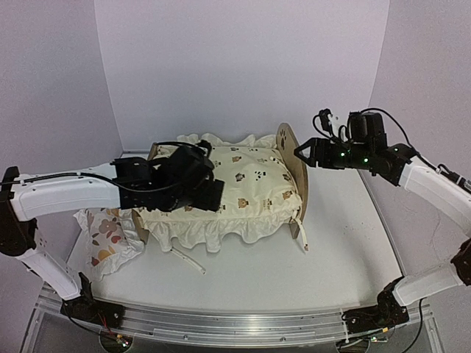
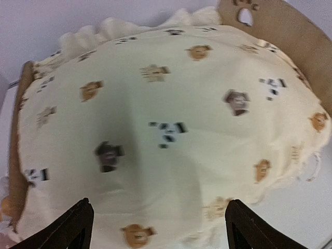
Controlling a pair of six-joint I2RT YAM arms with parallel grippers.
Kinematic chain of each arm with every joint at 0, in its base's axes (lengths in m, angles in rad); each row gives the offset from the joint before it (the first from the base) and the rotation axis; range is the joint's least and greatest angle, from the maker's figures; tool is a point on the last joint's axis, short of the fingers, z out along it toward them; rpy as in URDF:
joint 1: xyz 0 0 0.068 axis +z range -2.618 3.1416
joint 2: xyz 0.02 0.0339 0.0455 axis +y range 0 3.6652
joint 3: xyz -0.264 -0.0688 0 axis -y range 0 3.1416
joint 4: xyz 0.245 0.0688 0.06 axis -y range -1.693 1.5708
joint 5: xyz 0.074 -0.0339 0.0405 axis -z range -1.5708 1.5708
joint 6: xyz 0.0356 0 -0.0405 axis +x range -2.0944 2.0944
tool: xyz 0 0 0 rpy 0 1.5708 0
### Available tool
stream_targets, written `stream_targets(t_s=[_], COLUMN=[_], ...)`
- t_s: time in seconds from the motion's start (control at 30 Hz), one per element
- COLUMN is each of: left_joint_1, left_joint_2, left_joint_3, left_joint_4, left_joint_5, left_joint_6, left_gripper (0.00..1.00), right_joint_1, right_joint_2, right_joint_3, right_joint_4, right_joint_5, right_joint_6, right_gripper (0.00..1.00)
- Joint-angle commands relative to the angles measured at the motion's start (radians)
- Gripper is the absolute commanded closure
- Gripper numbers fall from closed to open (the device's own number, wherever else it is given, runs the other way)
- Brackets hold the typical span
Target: Set up the pet bed
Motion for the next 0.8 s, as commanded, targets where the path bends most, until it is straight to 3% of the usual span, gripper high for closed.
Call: stream_targets(t_s=[0.0, 0.17, 0.3, 0.6, 0.77], left_joint_1=[0.172, 0.445, 0.591, 0.881, 0.956], left_joint_2=[-0.188, -0.377, -0.420, -0.276, -0.148], left_joint_3=[-0.135, -0.289, -0.352, -0.410, -0.401], left_joint_4=[-0.060, 0.006, 0.039, 0.075, 0.047], left_joint_5=[-0.086, -0.040, -0.040, 0.137, 0.259], left_joint_6=[0.005, 0.007, 0.055, 0.057, 0.028], left_gripper=[0.10, 0.10, 0.08, 0.10, 0.15], right_joint_1=[-0.004, -0.003, -0.003, -0.003, -0.004], right_joint_2=[-0.071, -0.109, -0.115, -0.089, -0.092], right_joint_3=[-0.068, -0.141, -0.154, -0.158, -0.152], right_joint_4=[0.006, 0.005, 0.002, -0.013, -0.022], right_joint_5=[-0.009, 0.028, 0.038, 0.026, 0.023], right_joint_6=[0.036, 0.028, 0.015, -0.014, -0.030], right_gripper=[0.31, 0.30, 0.28, 0.19, 0.15])
